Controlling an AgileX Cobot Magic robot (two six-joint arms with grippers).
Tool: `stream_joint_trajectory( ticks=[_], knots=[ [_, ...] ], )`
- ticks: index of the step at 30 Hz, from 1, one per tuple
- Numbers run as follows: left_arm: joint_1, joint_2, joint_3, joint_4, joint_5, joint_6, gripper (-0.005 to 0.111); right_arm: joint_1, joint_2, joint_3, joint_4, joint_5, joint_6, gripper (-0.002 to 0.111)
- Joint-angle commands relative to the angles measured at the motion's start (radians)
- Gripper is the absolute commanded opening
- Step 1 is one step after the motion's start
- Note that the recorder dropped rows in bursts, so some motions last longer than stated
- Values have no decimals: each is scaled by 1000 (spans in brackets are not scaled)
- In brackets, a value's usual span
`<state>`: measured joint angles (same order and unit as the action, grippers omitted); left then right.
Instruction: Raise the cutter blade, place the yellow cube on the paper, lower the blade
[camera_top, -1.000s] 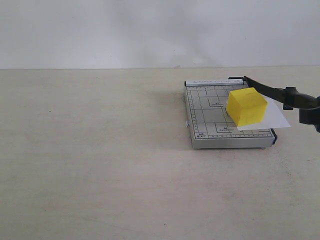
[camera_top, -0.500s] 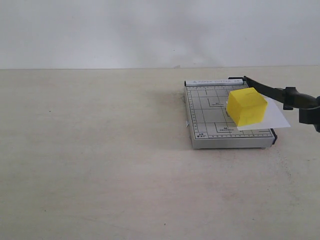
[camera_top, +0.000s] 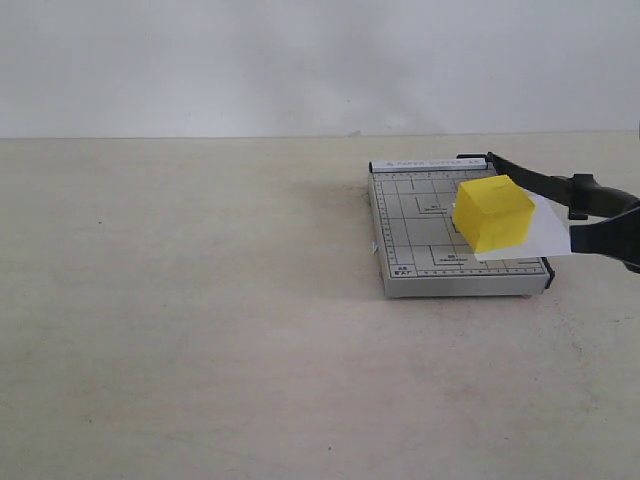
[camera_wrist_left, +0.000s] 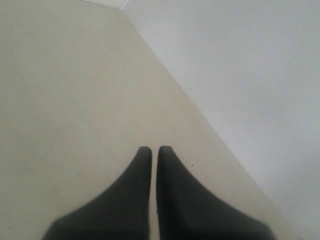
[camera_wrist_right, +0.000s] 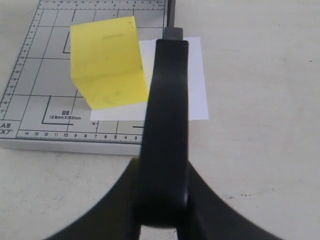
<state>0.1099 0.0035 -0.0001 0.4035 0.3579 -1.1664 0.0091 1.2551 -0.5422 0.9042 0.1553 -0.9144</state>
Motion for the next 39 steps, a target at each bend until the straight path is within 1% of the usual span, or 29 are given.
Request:
stream_joint_trajectory(
  ticks=[1, 8, 16, 23, 34, 39],
  knots=[
    [-3, -4, 0, 12, 2, 8, 4, -9, 3, -7, 1, -8, -4, 0],
    [-3, -4, 0, 89, 2, 8, 4, -9, 4, -3, 1, 20, -4, 0],
    [-3, -4, 0, 91, 2, 8, 4, -9, 46, 32, 1, 38, 17, 0],
    [-3, -4, 0, 91, 2, 8, 4, -9, 57, 32, 1, 104, 15, 0],
    [-3, -4, 0, 91, 2, 8, 4, -9, 267, 32, 2, 111, 11, 0],
    [-3, -4, 0, 91, 2, 8, 4, -9, 323, 32, 5, 98, 11, 0]
  ],
)
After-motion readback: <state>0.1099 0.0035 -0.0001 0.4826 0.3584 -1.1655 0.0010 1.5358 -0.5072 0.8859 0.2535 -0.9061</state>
